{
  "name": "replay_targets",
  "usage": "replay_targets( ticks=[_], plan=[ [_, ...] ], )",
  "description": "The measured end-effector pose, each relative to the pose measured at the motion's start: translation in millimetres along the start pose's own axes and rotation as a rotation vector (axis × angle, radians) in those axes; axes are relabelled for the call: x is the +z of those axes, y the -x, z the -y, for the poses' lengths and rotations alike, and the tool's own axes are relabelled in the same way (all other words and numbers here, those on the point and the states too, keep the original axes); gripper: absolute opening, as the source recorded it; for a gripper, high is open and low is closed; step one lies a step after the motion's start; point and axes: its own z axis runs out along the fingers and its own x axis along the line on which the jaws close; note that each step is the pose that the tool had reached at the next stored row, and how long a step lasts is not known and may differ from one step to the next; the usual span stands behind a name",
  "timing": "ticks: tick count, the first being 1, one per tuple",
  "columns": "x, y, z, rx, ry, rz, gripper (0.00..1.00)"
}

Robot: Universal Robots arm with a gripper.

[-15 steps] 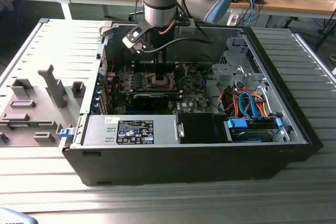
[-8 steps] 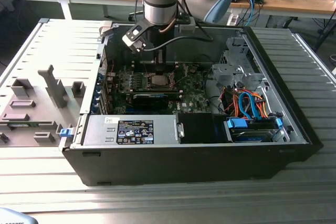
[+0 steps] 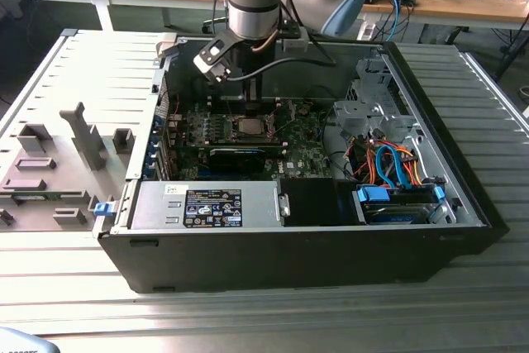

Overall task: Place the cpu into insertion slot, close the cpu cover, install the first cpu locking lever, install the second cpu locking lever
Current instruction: 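Place the cpu into insertion slot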

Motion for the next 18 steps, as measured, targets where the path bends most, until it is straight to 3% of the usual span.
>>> replay_targets(
  ticks=[4,7,10,13,15,18],
  plan=[
    [3.6,1.1,-5.6,0.0,-0.0454,-0.0004,0.11],
    [5.0,2.6,-6.6,0.0,-0.0521,-0.0005,0.11],
    [10.0,4.4,-10.5,-0.004,-0.0667,-0.0006,0.11],
    [15.1,4.4,-14.8,-0.033,-0.0768,0.0009,0.11],
    [18.8,4.4,-16.2,-0.058,-0.0801,0.0024,0.11],
    [22.5,4.4,-16.2,-0.058,-0.0815,0.0024,0.11]
  ],
)
